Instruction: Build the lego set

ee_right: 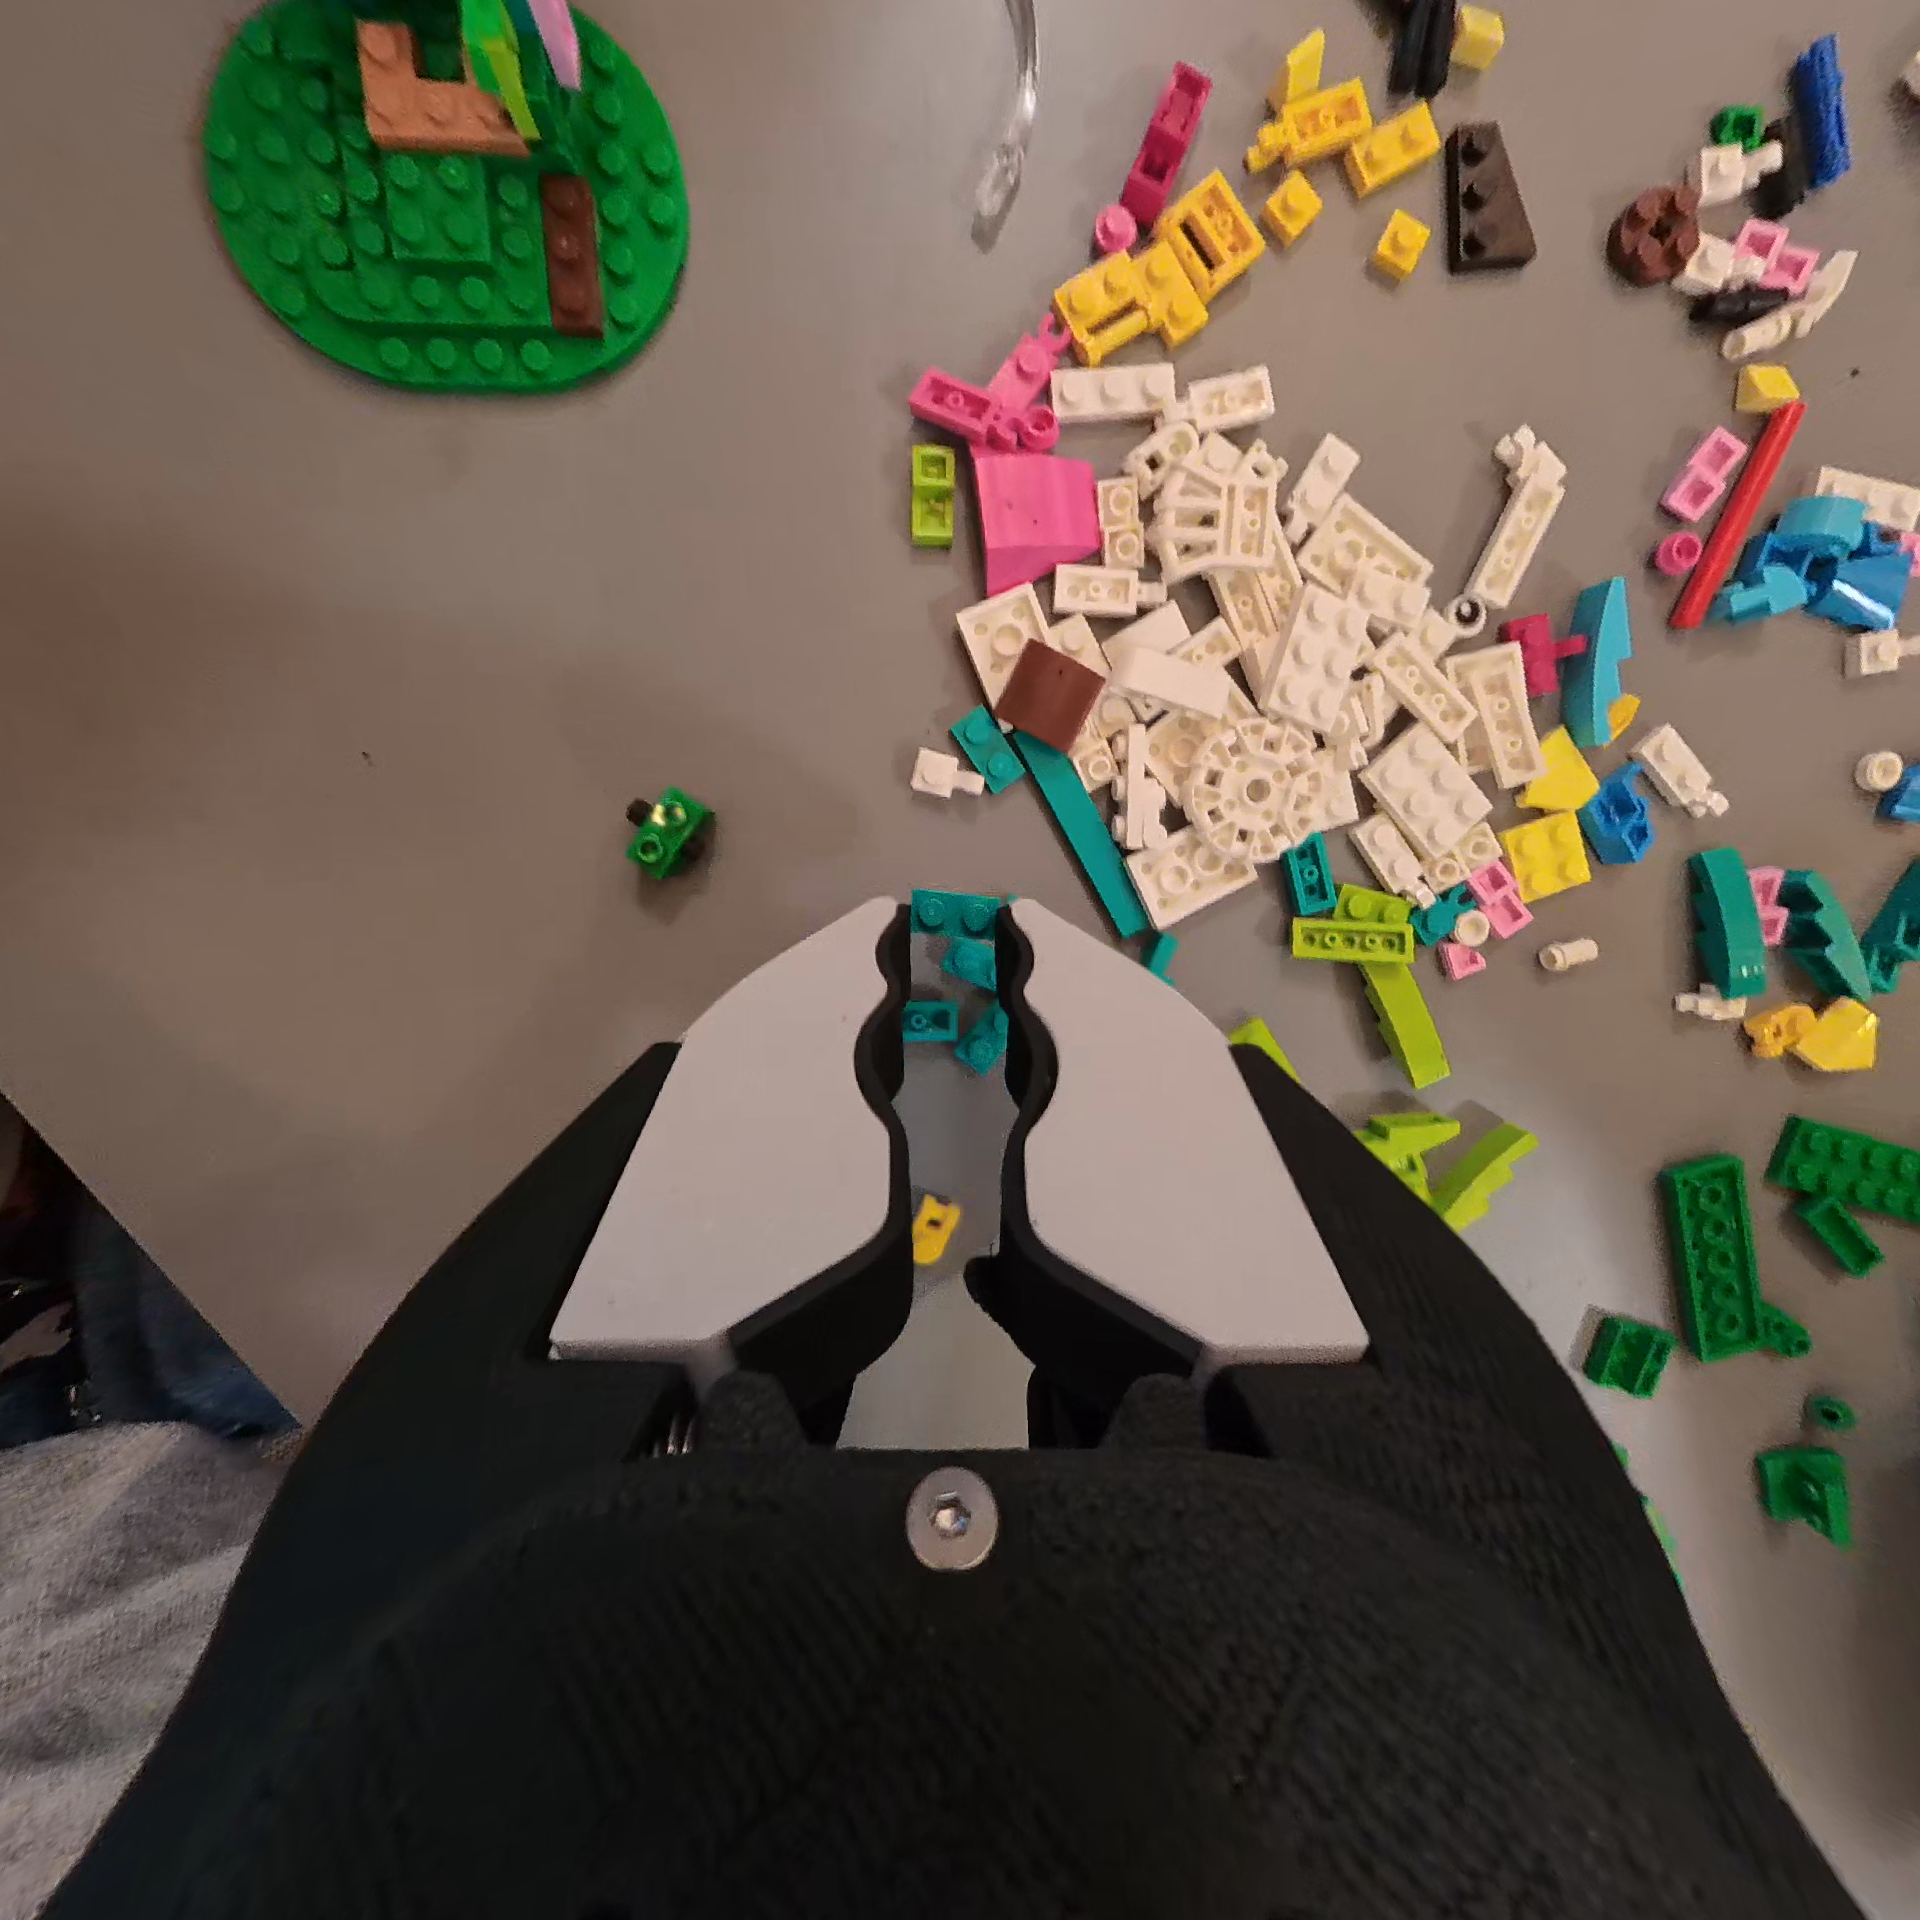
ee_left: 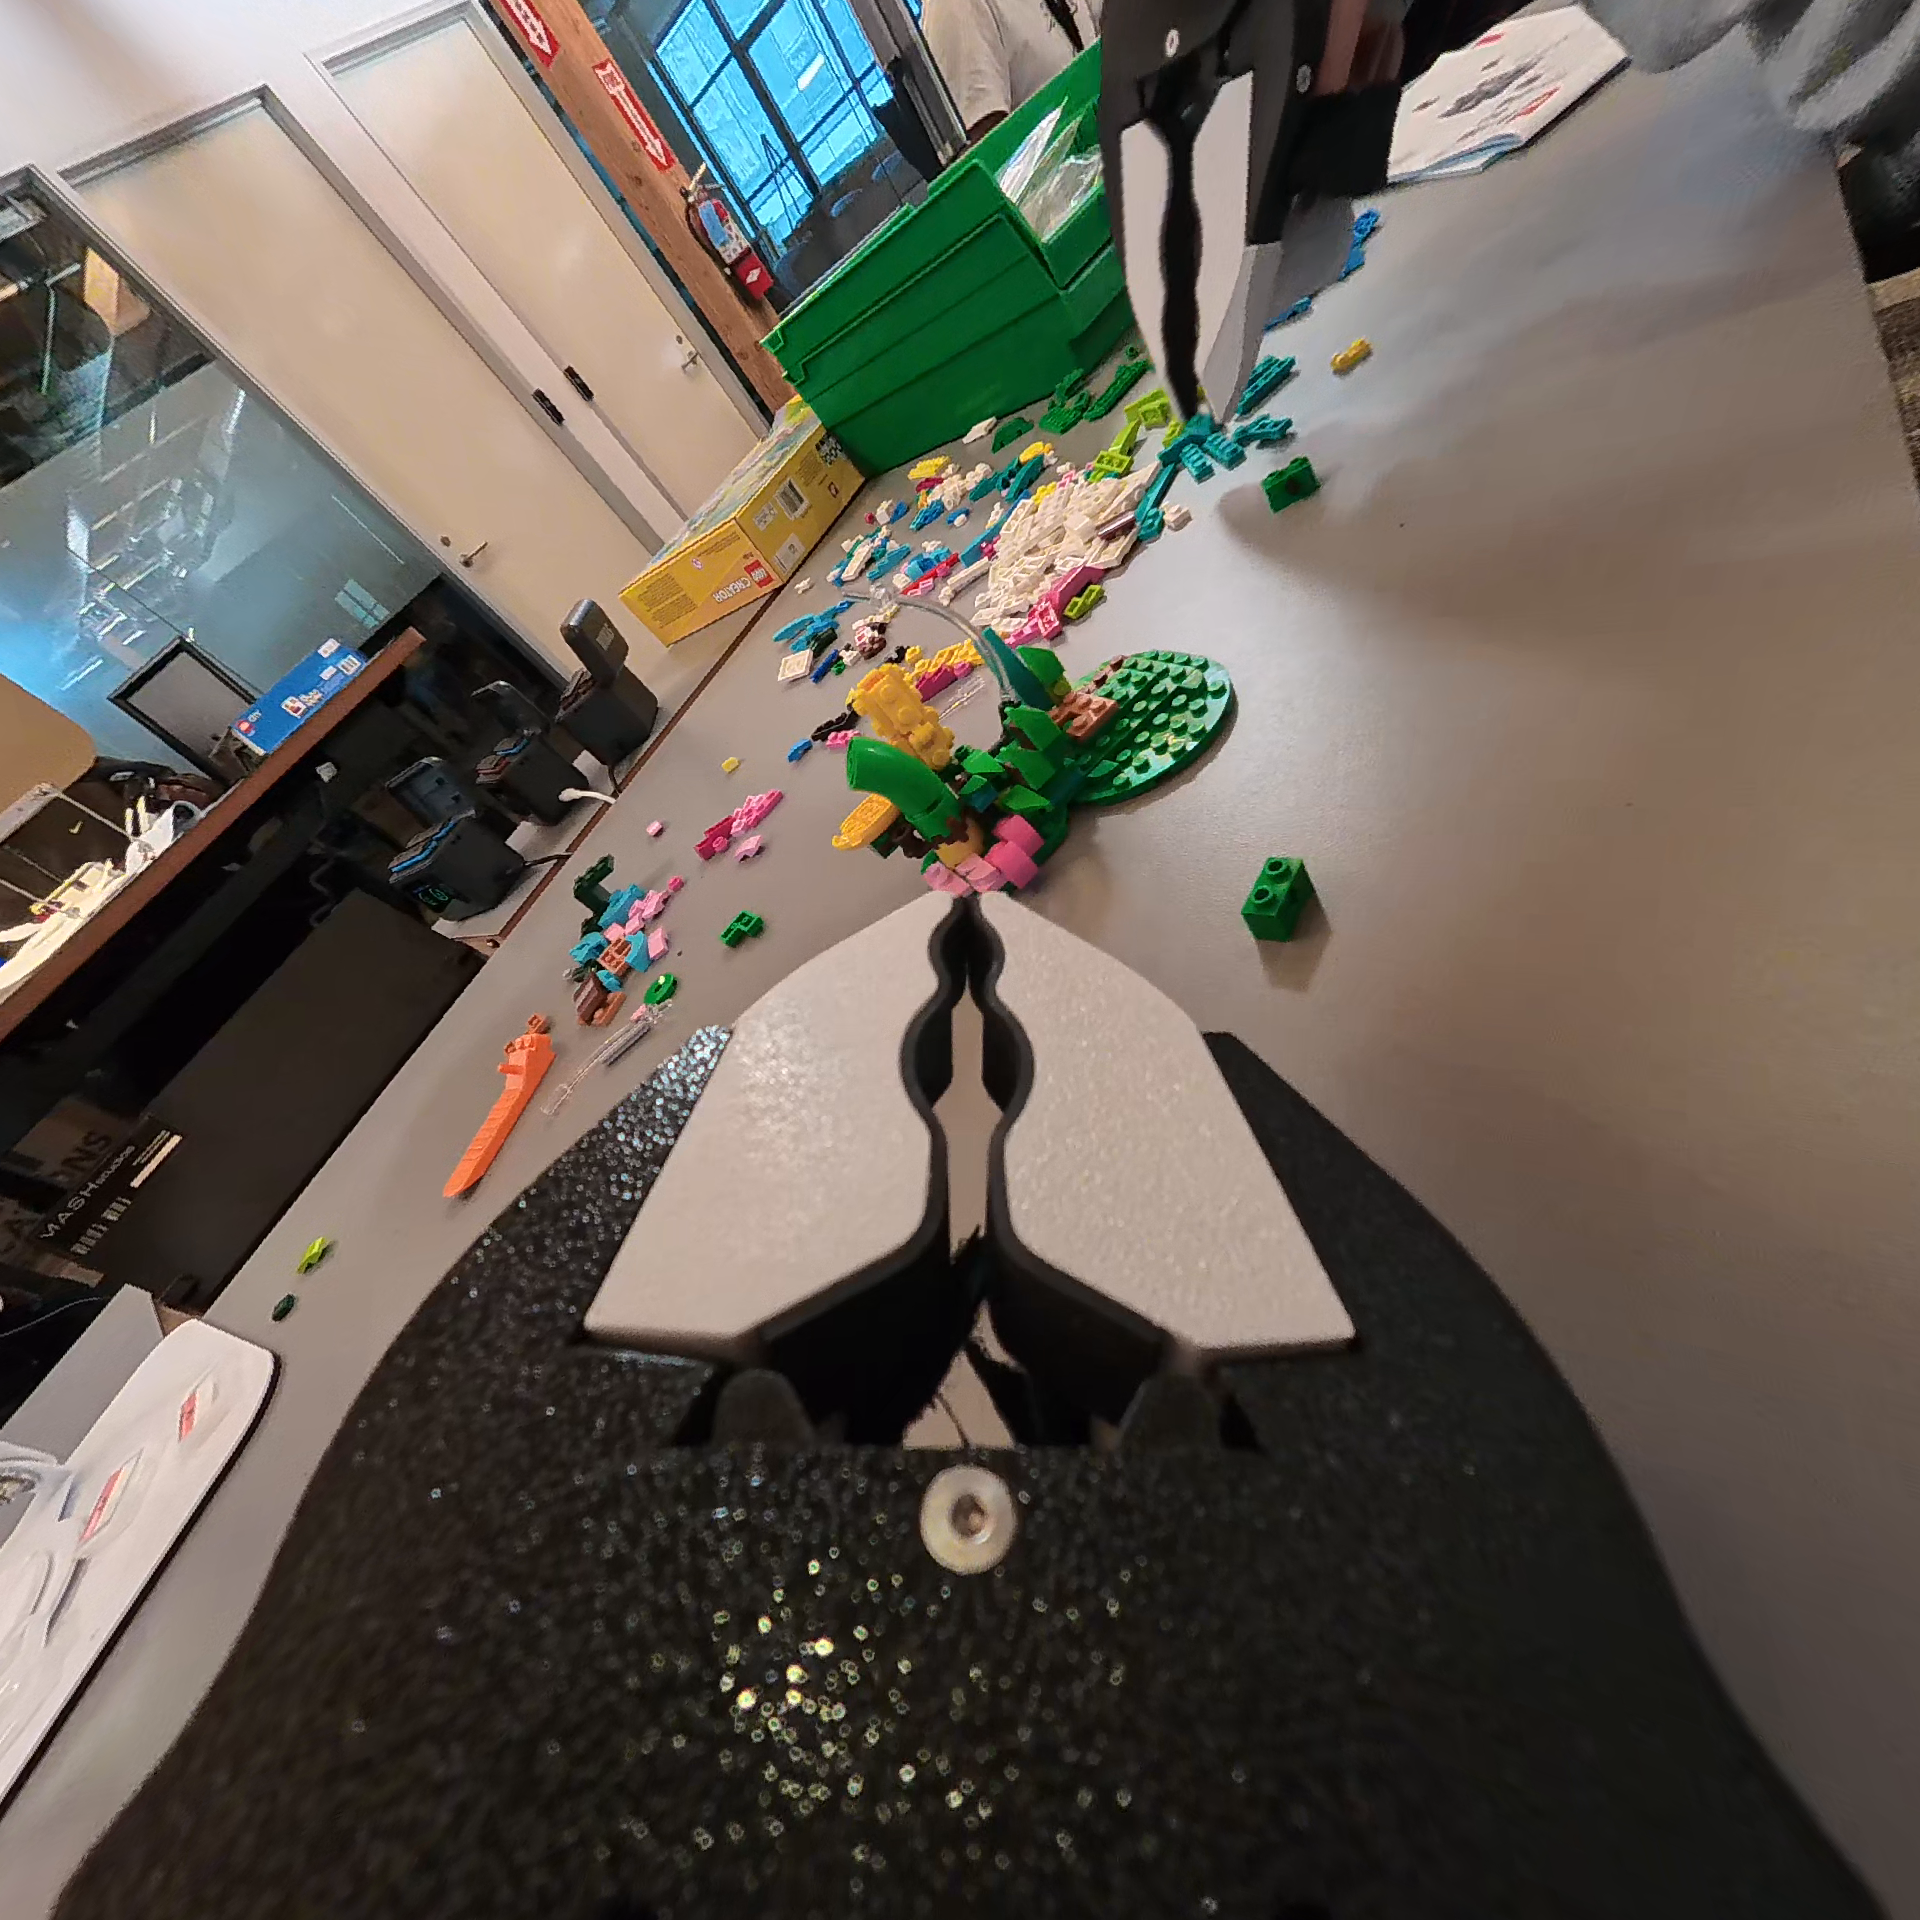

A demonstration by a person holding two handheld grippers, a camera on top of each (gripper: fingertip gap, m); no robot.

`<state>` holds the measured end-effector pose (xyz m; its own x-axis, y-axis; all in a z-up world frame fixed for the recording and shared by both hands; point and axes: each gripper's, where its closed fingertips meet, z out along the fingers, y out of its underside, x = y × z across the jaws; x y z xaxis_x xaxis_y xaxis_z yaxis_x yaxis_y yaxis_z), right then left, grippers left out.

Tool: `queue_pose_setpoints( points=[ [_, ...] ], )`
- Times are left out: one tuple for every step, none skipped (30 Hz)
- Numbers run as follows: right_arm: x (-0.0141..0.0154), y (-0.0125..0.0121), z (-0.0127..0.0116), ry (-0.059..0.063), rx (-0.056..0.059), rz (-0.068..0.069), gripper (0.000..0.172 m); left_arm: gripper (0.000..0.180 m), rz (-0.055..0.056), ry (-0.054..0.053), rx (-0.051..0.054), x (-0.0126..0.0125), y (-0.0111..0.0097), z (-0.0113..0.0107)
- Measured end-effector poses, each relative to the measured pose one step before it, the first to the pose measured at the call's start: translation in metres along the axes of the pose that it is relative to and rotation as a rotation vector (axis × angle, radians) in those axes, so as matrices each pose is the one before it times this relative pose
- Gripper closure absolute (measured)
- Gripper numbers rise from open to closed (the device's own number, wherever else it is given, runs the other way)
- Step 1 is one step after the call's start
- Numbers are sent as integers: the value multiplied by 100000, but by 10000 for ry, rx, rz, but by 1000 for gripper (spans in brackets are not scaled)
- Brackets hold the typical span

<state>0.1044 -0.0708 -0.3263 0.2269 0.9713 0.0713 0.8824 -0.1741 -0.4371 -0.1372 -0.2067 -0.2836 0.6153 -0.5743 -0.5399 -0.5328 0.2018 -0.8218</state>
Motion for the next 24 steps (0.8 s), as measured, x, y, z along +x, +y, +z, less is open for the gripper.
queue_pose_setpoints(
  points=[
    [183,274,5,58,-96,85,158,180,14,8,-12,25,8,11],
    [3,151,79,-61,-29,63,158,180,21,8,-12,30,13,5],
    [-179,7,155,-163,18,16,158,180,22,8,-14,25,6,15],
    [-215,-92,209,-146,35,-46,158,180,20,9,-18,33,19,14],
    [-164,-102,244,-94,1,-72,158,180,21,8,-15,31,14,16],
    [-164,-31,260,-84,-64,-62,158,180,15,6,-11,20,6,12],
    [-112,18,244,-52,-87,-67,158,180,10,4,-2,9,-5,-3],
    [-60,16,213,-19,-70,-66,158,180,5,2,2,10,-11,0],
    [-60,40,182,-34,-59,-33,158,180,-1,2,-2,4,3,-1],
    [-23,39,140,-24,-50,0,158,180,0,3,-3,5,3,-2],
    [39,54,112,10,-49,13,158,180,3,5,-3,10,-2,4],
    [64,62,76,35,-42,4,158,180,9,3,-4,3,-1,3],
    [66,32,38,35,-19,-6,158,180,9,3,-4,8,8,5],
    [34,-27,14,29,22,-9,158,180,7,3,-6,11,10,4],
    [20,-63,0,16,40,-11,158,180,8,2,-5,15,3,10],
    [59,-59,-13,38,41,-23,158,180,8,3,-2,4,-2,4],
    [117,-85,-11,78,50,-20,157,180,8,2,0,14,1,0],
    [88,-62,-43,51,38,7,157,180,5,-1,0,-6,0,0],
    [29,-43,-62,14,42,17,157,180,-2,-2,0,0,0,0],
    [30,-66,-82,7,63,12,157,180,-3,-6,3,-12,1,-3],
    [69,-53,-110,34,68,3,156,180,-3,-1,5,-6,-1,-2],
    [141,-17,-160,73,55,14,156,180,-2,0,1,1,-1,0],
    [195,19,-199,100,45,30,156,180,3,1,-2,-1,3,-2],
    [285,21,-274,154,80,40,156,180,7,3,-4,11,8,5]
  ],
)
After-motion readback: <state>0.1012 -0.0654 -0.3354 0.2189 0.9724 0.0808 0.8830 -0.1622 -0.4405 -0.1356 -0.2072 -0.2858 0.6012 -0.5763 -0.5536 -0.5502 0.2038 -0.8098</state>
